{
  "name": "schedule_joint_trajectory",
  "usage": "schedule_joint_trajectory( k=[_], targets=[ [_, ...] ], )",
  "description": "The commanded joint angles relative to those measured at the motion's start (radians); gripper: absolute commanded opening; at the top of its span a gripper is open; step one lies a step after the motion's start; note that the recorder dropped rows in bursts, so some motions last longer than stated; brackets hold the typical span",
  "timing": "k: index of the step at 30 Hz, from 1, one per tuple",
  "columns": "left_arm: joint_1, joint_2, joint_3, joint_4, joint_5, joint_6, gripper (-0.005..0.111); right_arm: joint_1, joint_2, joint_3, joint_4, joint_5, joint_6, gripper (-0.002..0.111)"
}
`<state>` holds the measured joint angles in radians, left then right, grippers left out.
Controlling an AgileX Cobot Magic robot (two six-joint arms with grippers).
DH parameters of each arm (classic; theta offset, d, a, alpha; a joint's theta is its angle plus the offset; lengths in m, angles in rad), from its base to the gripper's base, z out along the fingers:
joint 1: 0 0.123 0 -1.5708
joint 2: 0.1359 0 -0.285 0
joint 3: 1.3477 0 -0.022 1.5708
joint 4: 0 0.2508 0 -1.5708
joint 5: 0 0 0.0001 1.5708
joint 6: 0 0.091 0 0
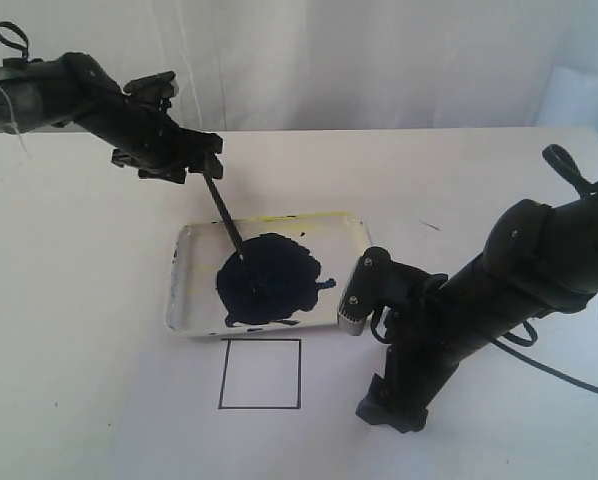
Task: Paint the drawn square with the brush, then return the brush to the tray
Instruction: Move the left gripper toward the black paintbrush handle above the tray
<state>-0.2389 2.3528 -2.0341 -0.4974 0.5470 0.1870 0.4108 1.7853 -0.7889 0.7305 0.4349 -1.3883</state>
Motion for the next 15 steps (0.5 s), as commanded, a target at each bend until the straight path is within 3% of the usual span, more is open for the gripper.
schedule_joint_trajectory(
  k=[1,9,15],
  targets=[
    [-0.012,0.01,-0.004,-0.005,-0.048,0.005,0.069,0.0,0.025,0.008,-0.013,0.004,-0.005,0.089],
    [-0.012,-0.016,-0.041,0.135,0.02,0.278,0.069,0.0,0.025,0.008,-0.013,0.004,-0.005,0.089],
    [-0.012,-0.021,-0.1,0.139,0.106,0.694,0.069,0.0,0.025,0.008,-0.013,0.004,-0.005,0.089]
  ],
)
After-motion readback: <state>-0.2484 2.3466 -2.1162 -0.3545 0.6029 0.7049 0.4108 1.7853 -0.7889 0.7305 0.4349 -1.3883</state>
